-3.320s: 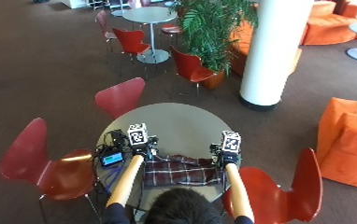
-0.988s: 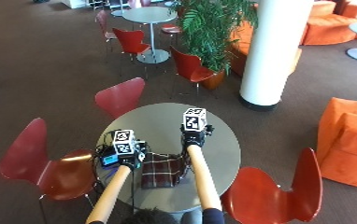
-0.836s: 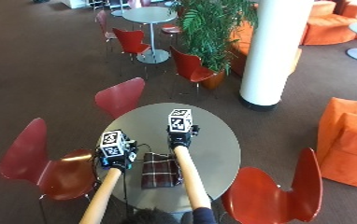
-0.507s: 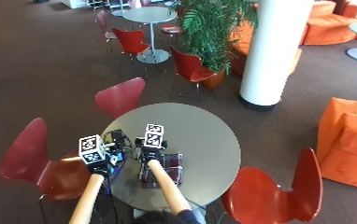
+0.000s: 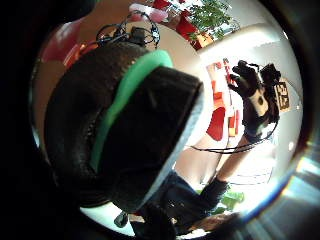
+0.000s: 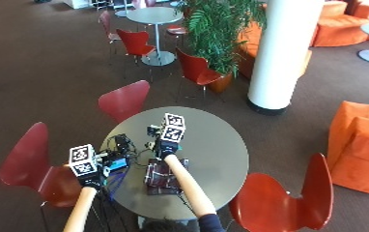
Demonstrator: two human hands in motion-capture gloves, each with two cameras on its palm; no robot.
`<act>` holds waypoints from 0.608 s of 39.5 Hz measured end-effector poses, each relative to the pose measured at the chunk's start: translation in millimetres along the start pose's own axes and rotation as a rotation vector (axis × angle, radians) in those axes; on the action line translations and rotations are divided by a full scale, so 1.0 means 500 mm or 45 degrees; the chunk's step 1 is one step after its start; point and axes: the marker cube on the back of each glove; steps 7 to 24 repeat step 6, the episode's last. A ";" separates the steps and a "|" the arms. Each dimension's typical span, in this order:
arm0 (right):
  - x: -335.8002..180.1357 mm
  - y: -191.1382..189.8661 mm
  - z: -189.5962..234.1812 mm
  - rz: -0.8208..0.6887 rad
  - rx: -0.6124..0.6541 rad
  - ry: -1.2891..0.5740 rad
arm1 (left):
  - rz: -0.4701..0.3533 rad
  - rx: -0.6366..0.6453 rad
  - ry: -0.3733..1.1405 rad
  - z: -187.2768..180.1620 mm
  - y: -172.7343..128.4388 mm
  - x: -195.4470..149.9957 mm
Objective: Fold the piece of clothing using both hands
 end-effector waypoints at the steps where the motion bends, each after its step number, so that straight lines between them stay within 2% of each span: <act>1: 0.004 0.003 -0.010 0.006 0.004 -0.002 | -0.001 -0.008 -0.013 0.001 -0.001 -0.002; 24: 0.017 0.012 -0.029 0.022 -0.010 -0.005 | -0.016 -0.003 -0.036 -0.005 -0.003 -0.003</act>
